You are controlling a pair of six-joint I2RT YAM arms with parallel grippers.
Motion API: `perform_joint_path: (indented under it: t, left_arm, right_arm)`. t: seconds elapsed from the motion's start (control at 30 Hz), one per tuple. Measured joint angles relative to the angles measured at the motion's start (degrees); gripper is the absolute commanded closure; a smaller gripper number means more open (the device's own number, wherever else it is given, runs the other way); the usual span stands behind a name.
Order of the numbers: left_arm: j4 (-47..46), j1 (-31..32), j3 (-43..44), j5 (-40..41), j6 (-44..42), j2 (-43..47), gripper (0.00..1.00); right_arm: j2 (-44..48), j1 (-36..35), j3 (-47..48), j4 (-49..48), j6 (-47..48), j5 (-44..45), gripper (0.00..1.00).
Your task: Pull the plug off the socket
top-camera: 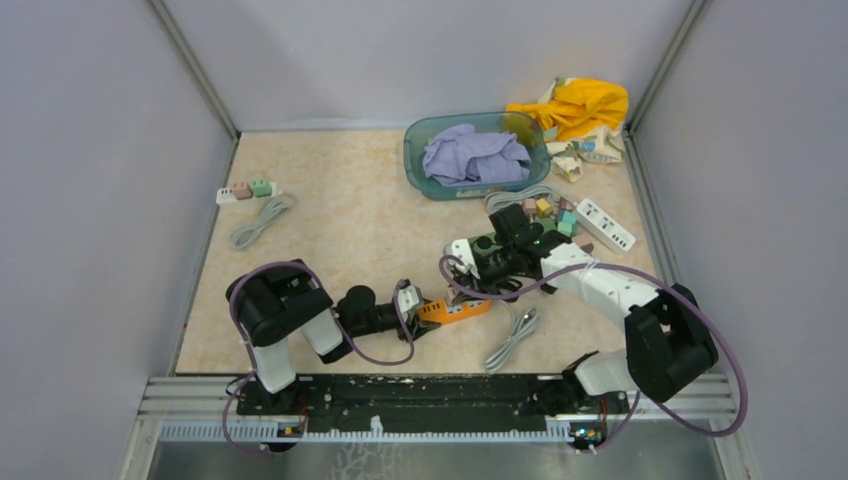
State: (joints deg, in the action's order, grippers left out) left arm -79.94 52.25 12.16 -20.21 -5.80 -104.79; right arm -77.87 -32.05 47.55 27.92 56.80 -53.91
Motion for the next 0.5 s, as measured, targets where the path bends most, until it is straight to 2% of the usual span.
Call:
perform_joint_path:
  t: [0.5]
  left_arm:
    - [1.57,-0.02,0.07,-0.22,1.46,1.09,1.0]
  right_arm:
    - [1.88,3.41,1.01,2.32,-0.61,-1.38,1.0]
